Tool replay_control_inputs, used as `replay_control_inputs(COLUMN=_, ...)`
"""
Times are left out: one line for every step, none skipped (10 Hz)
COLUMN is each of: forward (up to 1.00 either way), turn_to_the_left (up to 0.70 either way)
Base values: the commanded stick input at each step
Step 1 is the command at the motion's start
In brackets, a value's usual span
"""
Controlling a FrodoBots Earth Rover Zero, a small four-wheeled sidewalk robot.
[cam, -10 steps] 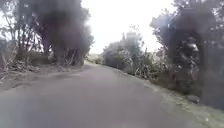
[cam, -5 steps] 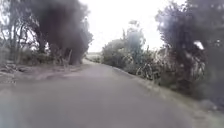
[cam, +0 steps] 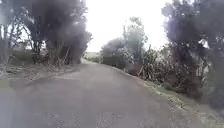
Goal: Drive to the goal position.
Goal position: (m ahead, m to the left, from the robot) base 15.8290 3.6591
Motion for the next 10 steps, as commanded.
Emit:
replay_control_inputs(forward=1.0, turn_to_the_left=0.0)
replay_control_inputs(forward=1.0, turn_to_the_left=0.0)
replay_control_inputs(forward=1.0, turn_to_the_left=0.0)
replay_control_inputs(forward=1.0, turn_to_the_left=0.0)
replay_control_inputs(forward=1.0, turn_to_the_left=0.0)
replay_control_inputs(forward=0.85, turn_to_the_left=0.0)
replay_control_inputs(forward=0.85, turn_to_the_left=0.0)
replay_control_inputs(forward=0.85, turn_to_the_left=0.0)
replay_control_inputs(forward=0.85, turn_to_the_left=0.0)
replay_control_inputs(forward=0.85, turn_to_the_left=0.0)
